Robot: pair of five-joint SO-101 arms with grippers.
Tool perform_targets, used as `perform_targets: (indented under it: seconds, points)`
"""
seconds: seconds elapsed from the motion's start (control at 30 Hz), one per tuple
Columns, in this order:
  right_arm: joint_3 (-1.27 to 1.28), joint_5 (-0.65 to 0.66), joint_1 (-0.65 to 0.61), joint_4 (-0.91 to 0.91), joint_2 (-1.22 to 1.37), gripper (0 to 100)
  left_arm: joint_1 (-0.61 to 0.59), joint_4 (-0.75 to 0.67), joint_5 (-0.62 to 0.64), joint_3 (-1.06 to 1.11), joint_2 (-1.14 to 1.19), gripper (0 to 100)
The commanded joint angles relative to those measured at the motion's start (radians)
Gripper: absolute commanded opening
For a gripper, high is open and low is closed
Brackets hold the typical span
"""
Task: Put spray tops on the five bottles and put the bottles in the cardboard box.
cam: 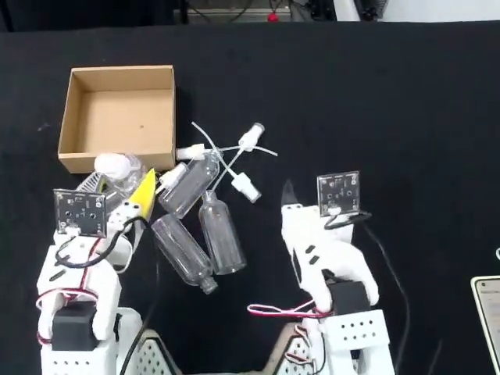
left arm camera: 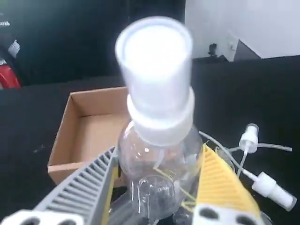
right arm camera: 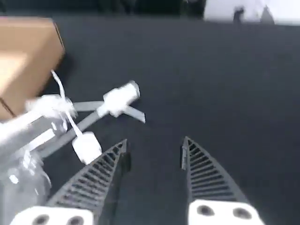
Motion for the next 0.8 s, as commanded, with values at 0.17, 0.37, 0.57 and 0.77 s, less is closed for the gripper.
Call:
perform_targets:
  seconds: [0.17,0.37,0.57,0.77]
  points:
    - [0.019,0.012,0.023,-0.018,-0.013,16.9,-0.019,-0.063,0.009,-0.277,0.281,22]
    - [0.021,0.012,0.023,-0.018,-0.013,16.9,-0.045,-0.068,-0.023,-0.509,0.601,22]
    - [0.019,0.012,0.023,-0.018,-0.013,16.9,-0.128,-0.279,-0.061,-0.556,0.829,22]
    - [0.019,0.012,0.018,-0.018,-0.013,16.9,-0.137,-0.428,-0.063,-0.562,1.008,22]
